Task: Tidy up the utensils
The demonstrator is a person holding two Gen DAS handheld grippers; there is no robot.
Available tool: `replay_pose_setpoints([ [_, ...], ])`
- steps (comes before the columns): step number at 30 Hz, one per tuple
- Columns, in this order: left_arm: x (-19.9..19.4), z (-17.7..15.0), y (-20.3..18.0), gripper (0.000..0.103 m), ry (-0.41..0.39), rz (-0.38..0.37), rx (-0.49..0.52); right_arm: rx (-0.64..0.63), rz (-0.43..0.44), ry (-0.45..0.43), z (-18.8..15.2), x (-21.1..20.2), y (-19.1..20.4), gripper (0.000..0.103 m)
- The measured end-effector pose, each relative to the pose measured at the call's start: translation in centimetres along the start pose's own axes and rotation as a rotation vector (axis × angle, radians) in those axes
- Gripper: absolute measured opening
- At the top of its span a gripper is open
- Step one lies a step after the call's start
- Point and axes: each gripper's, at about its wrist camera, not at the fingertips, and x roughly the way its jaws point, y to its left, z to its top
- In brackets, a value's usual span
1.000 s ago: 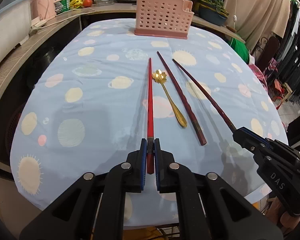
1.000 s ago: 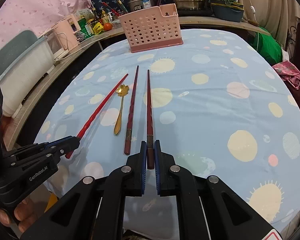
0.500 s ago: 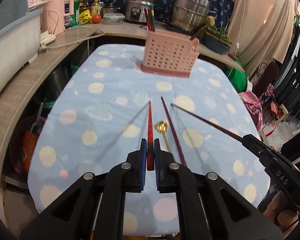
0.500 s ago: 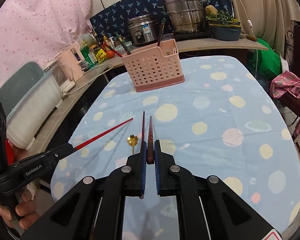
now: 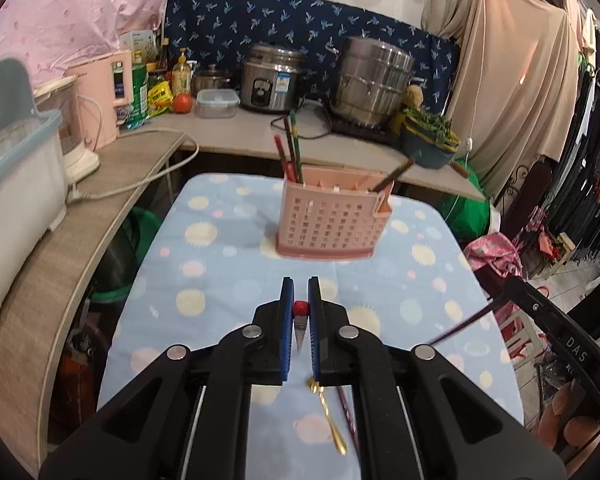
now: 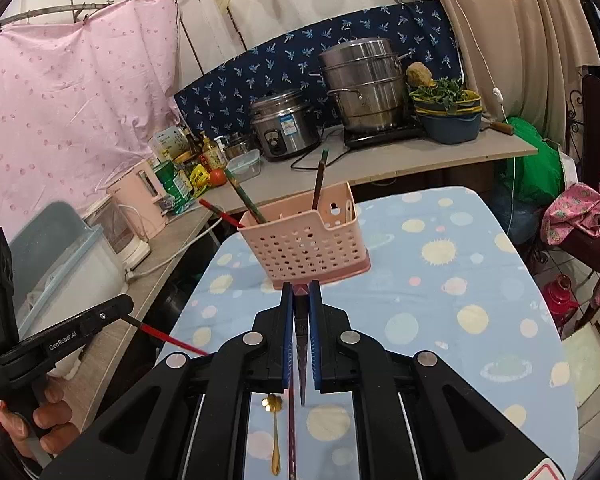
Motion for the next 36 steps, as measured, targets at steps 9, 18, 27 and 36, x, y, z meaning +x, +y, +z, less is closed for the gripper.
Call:
replay_pose_setpoints([
  [9, 0.4, 6.9, -0.8, 0.003, -0.105, -0.024, 0.004, 0.003, 0.016, -0.104, 6.3, 1.2, 0.6, 0.007],
  [18, 0.9, 8.5, 1.0, 0.003, -0.113, -0.003, -0.012, -0.011, 0.013, -0.120, 7.1, 1.5, 1.0, 0.007],
  [27, 5.5, -0.6, 8.8, 0.013, 0.123, 0.168, -0.103, 0.000, -0.023, -0.057, 2.8, 1.4, 0.4, 0.007],
  [36, 9.4, -6.6, 14.7, 0.028, 0.267, 0.219, -0.248, -0.002, -0.041, -0.004, 0.8, 2.3, 0.9, 0.007],
])
